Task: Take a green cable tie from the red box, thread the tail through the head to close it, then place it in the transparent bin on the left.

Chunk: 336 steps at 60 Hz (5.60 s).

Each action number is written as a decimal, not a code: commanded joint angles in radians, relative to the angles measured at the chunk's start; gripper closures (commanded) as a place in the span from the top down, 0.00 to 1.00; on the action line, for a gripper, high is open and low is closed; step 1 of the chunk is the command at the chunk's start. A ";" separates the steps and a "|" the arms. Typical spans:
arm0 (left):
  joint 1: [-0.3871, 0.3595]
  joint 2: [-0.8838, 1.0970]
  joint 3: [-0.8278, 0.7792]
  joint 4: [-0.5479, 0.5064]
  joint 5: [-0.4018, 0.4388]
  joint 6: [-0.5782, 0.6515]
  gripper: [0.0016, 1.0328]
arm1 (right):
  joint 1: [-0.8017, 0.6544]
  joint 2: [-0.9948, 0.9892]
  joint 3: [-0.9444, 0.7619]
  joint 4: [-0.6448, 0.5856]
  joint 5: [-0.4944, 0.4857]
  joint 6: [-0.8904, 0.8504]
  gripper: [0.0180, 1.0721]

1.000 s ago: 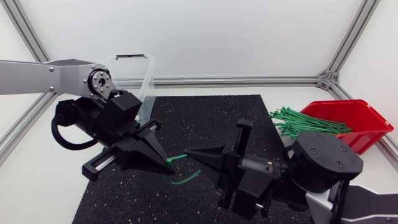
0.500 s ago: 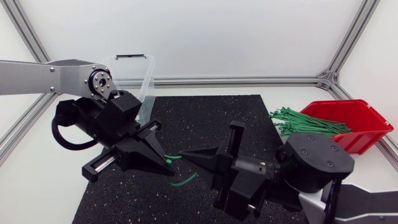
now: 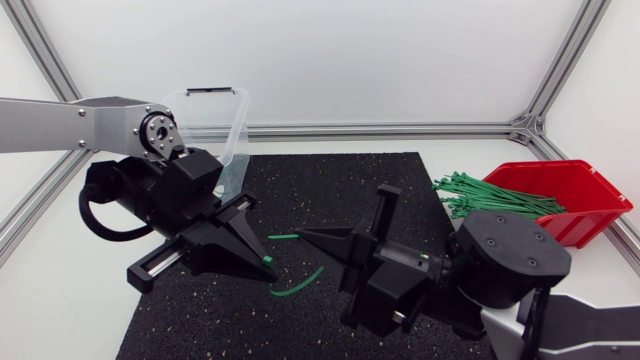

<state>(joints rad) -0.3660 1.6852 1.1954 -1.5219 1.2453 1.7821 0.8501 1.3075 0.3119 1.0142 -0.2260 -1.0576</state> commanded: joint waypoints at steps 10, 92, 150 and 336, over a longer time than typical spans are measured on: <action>0.002 0.007 -0.013 -0.026 0.011 0.045 0.03 | 0.009 0.003 0.035 0.009 -0.036 0.076 0.06; 0.073 0.008 0.078 -0.130 -0.010 0.088 0.03 | 0.047 0.016 0.023 0.011 -0.001 0.021 0.25; 0.050 0.016 0.073 -0.133 -0.009 0.092 0.03 | 0.055 0.009 0.010 0.011 0.008 0.005 0.06; -0.008 0.103 0.110 -0.152 0.013 0.080 0.03 | 0.058 0.010 -0.004 0.012 0.013 -0.005 0.06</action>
<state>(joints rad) -0.3809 1.8019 1.2953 -1.6497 1.2453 1.8370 0.9089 1.2991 0.3267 1.0149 -0.2184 -1.0443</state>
